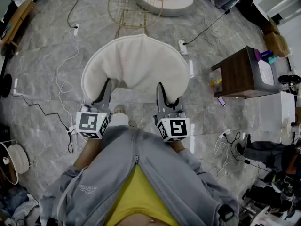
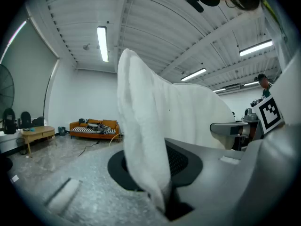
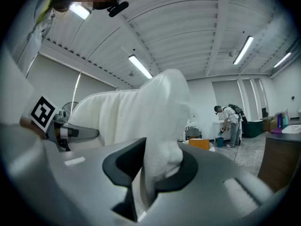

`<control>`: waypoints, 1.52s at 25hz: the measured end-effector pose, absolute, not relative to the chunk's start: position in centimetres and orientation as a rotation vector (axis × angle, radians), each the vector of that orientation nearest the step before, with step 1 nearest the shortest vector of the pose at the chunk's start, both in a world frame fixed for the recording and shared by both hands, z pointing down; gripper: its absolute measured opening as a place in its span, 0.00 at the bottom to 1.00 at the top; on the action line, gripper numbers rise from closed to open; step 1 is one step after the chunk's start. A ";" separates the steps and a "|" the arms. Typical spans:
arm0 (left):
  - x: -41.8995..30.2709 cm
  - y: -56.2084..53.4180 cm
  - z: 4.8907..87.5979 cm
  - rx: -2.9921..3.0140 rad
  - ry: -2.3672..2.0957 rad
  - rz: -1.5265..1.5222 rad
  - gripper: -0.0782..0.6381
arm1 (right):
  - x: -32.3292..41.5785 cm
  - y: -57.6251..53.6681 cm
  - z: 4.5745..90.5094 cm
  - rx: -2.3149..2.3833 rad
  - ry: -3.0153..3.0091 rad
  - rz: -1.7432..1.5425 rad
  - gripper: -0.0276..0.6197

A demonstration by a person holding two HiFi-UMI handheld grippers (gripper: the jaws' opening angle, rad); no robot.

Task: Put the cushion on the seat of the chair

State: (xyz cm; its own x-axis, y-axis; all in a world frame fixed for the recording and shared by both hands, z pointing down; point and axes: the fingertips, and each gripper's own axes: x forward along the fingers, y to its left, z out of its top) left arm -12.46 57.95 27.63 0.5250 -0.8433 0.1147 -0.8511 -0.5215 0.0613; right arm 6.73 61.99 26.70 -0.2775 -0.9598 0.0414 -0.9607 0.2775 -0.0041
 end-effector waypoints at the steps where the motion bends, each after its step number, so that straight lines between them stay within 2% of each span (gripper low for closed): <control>1: -12.4 57.8 27.9 2.645 -1.477 0.109 0.20 | 6.7 61.8 26.9 1.869 -2.485 0.046 0.13; 11: -11.5 51.8 29.2 2.650 -1.442 0.107 0.20 | 7.9 56.0 27.8 1.882 -2.480 0.058 0.16; 27: -13.1 29.6 29.4 2.699 -1.367 0.070 0.20 | 6.2 34.8 27.7 1.933 -2.437 0.025 0.17; 38: -13.7 21.5 30.2 2.701 -1.312 0.056 0.20 | 5.4 27.4 28.1 1.954 -2.390 0.023 0.17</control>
State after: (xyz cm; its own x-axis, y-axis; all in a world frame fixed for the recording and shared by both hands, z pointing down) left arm -13.73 21.53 30.18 0.6196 -0.7793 0.0937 -0.7844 -0.6108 0.1075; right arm 5.39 27.43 28.13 -0.1977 -0.9789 0.0512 -0.9797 0.1991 0.0226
